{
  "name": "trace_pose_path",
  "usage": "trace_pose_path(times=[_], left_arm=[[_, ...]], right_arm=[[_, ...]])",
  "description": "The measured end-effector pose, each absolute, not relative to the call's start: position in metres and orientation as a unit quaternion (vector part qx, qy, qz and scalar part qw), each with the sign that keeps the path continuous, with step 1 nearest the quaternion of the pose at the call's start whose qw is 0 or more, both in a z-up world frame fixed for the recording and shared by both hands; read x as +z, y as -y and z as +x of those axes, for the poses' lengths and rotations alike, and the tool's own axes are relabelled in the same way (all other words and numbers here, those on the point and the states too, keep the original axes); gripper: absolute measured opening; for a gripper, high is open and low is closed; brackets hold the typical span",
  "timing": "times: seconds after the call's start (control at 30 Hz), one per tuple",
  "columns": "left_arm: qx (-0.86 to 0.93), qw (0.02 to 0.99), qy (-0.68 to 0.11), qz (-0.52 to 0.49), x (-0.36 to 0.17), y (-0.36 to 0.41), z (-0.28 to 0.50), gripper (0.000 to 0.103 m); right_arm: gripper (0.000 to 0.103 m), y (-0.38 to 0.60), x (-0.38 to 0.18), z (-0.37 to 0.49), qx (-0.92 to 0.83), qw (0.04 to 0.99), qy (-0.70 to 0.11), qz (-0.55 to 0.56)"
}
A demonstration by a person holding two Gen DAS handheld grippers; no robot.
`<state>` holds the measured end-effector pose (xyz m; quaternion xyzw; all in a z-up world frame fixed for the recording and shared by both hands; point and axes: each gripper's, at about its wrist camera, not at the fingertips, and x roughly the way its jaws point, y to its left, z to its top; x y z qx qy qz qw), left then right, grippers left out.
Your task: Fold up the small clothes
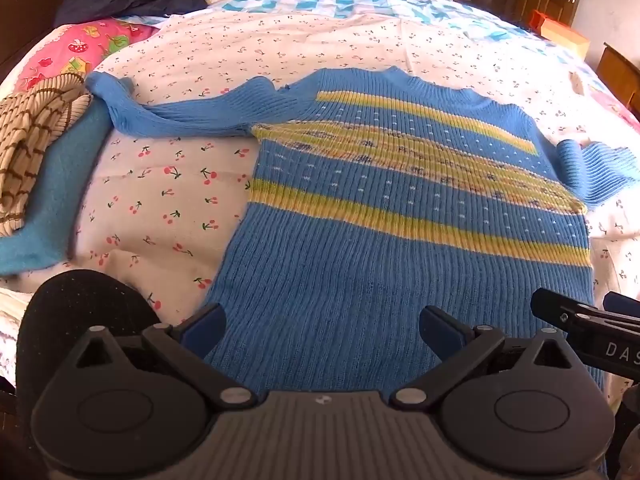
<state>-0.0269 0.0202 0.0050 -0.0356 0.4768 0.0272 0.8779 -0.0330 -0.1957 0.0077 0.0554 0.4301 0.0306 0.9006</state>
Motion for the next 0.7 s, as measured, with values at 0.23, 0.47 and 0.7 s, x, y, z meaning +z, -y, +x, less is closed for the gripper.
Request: trace_pose_path(times=[0.23, 0.47, 0.7], left_arm=[[0.029, 0.878, -0.477, -0.031, 0.0051, -0.019, -0.0265, 0.103], [0.029, 0.877, -0.478, -0.03, 0.0048, -0.0193, -0.0262, 0.103], [0.03, 0.874, -0.483, -0.032, 0.0023, -0.0199, -0.0252, 0.103]], right_arm=[[0.103, 0.195, 0.0073, -0.0337, 0.034, 0.9, -0.431, 0.054], [0.102, 0.1901, 0.0075, -0.0355, 0.034, 0.9, -0.43, 0.056], [0.102, 0.1962, 0.003, -0.032, 0.037, 0.896, -0.438, 0.056]])
